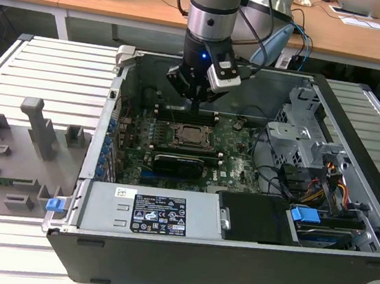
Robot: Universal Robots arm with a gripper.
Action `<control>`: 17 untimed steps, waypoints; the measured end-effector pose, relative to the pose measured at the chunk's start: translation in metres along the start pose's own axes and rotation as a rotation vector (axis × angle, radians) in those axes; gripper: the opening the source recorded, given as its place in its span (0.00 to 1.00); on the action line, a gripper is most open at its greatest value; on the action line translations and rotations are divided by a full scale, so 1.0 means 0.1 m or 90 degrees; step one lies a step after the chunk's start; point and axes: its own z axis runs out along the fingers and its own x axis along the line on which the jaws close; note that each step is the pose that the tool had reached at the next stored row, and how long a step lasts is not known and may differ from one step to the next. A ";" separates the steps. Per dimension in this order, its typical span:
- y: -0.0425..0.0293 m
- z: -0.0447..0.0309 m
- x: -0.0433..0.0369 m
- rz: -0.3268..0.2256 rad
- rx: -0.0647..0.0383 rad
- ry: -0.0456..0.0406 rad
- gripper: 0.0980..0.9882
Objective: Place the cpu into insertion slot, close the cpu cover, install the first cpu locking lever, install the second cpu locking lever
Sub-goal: 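Install the first cpu locking lever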
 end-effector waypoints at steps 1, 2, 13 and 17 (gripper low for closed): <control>0.000 0.001 0.000 -0.013 0.000 0.0005 0.01; 0.000 0.001 0.000 -0.024 -0.001 0.0009 0.01; 0.000 0.009 0.000 -0.163 -0.004 0.0061 0.01; -0.001 0.010 0.009 -0.173 -0.005 0.0064 0.01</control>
